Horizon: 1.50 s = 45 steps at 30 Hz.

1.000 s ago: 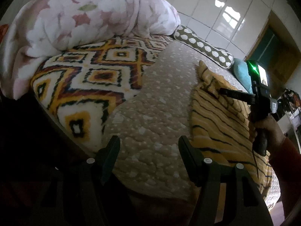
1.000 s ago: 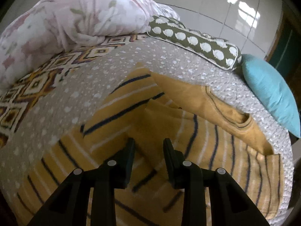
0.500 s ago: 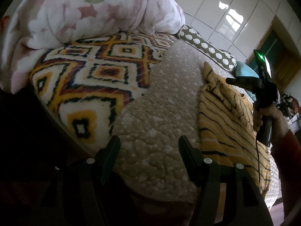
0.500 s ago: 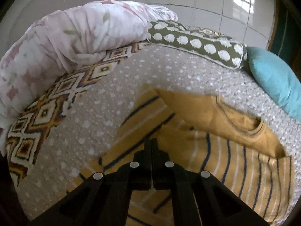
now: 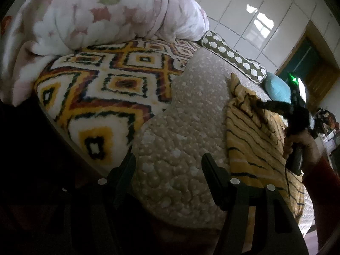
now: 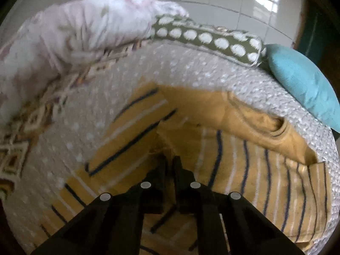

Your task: Fold small clothes

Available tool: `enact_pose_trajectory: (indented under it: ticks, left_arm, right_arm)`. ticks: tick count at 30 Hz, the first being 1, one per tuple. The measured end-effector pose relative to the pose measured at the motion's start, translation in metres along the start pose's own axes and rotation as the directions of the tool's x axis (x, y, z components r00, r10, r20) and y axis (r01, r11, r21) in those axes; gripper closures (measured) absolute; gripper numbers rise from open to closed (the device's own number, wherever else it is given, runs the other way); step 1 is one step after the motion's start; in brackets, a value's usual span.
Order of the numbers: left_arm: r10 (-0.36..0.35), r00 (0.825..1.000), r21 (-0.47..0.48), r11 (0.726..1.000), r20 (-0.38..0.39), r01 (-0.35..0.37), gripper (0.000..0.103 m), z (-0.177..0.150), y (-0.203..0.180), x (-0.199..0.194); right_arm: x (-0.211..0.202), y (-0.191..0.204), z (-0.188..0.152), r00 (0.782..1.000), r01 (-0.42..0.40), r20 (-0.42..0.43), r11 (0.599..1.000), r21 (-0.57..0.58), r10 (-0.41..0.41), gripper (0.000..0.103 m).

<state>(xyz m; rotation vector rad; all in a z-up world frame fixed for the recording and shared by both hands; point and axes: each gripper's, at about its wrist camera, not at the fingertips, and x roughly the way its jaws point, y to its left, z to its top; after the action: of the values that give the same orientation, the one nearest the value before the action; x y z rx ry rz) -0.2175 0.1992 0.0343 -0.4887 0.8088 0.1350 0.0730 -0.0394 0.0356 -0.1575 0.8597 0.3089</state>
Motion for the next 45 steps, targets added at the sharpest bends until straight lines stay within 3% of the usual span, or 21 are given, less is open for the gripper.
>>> enact_pose_trajectory:
  ticks: [5, 11, 13, 15, 16, 17, 19, 24, 29, 33, 35, 36, 37, 39, 43, 45]
  left_arm:
    - [0.013, 1.000, 0.031, 0.999, 0.028, -0.014, 0.040, -0.001, -0.006, 0.000]
    - [0.021, 1.000, 0.125, 0.992, 0.006, -0.021, 0.033, -0.004, -0.022, 0.001]
    - [0.029, 1.000, 0.143, 0.989, -0.012, -0.027, 0.033, -0.005, -0.026, 0.000]
    - [0.013, 0.999, 0.139, 0.990, -0.043, -0.007, 0.033, -0.005, -0.028, 0.000]
    - [-0.008, 0.998, 0.131, 0.991, -0.063, 0.016, 0.033, -0.005, -0.029, 0.000]
    - [-0.037, 0.996, 0.118, 0.992, -0.087, 0.047, 0.033, -0.005, -0.030, 0.000]
    - [-0.092, 0.989, 0.093, 0.990, -0.117, 0.103, 0.033, -0.005, -0.034, 0.003]
    - [-0.180, 0.971, 0.092, 0.976, -0.158, 0.196, 0.033, 0.004, -0.054, 0.017]
    - [-0.243, 0.937, 0.088, 0.958, -0.252, 0.272, 0.033, 0.016, -0.081, 0.056]
    - [-0.285, 0.908, 0.084, 0.942, -0.307, 0.324, 0.034, 0.021, -0.099, 0.086]
    - [-0.312, 0.893, 0.054, 0.936, -0.325, 0.347, 0.038, 0.019, -0.104, 0.094]
    - [-0.313, 0.895, 0.048, 0.937, -0.318, 0.345, 0.039, 0.017, -0.107, 0.094]
    - [-0.324, 0.893, 0.048, 0.934, -0.314, 0.355, 0.041, 0.014, -0.110, 0.092]
    - [-0.375, 0.857, 0.033, 0.910, -0.353, 0.412, 0.053, 0.003, -0.117, 0.091]
    - [-0.392, 0.851, 0.050, 0.899, -0.350, 0.434, 0.053, -0.021, -0.118, 0.074]
    - [-0.411, 0.839, 0.038, 0.891, -0.356, 0.453, 0.053, -0.027, -0.116, 0.067]
  right_arm:
    - [-0.006, 0.016, 0.017, 0.999, -0.046, 0.018, 0.999, 0.007, 0.046, 0.097]
    - [0.023, 0.047, 0.022, 0.996, -0.081, -0.042, 0.996, -0.025, 0.080, 0.095]
    - [0.016, 0.039, 0.020, 0.995, -0.097, -0.037, 0.995, 0.000, 0.097, 0.094]
    - [-0.014, 0.027, 0.017, 0.996, -0.084, 0.028, 0.996, -0.005, 0.084, 0.089]
    - [-0.031, 0.022, 0.014, 0.995, -0.073, 0.062, 0.997, -0.014, 0.073, 0.072]
    - [-0.055, 0.011, 0.007, 0.994, -0.055, 0.099, 0.998, -0.019, 0.056, 0.041]
    - [-0.086, -0.008, -0.006, 0.988, -0.085, 0.128, 0.996, -0.007, 0.086, 0.024]
    - [-0.142, -0.083, -0.076, 0.994, -0.113, -0.006, 0.989, 0.093, 0.114, 0.027]
    - [-0.175, -0.161, -0.169, 0.997, -0.059, -0.022, 0.958, 0.282, 0.067, 0.041]
    - [-0.181, -0.212, -0.246, 0.998, 0.000, -0.050, 0.891, 0.454, 0.026, 0.058]
    - [-0.176, -0.226, -0.274, 0.996, -0.048, -0.033, 0.838, 0.544, 0.079, 0.070]
    - [-0.171, -0.231, -0.288, 0.992, -0.098, -0.009, 0.799, 0.593, 0.128, 0.072]
    - [-0.166, -0.232, -0.298, 0.981, -0.166, 0.028, 0.759, 0.629, 0.191, 0.073]
    - [-0.158, -0.225, -0.313, 0.944, -0.301, 0.108, 0.683, 0.666, 0.311, 0.073]
    - [-0.154, -0.206, -0.325, 0.885, -0.438, 0.191, 0.617, 0.654, 0.425, 0.073]
    - [-0.153, -0.197, -0.331, 0.855, -0.486, 0.219, 0.581, 0.653, 0.470, 0.073]
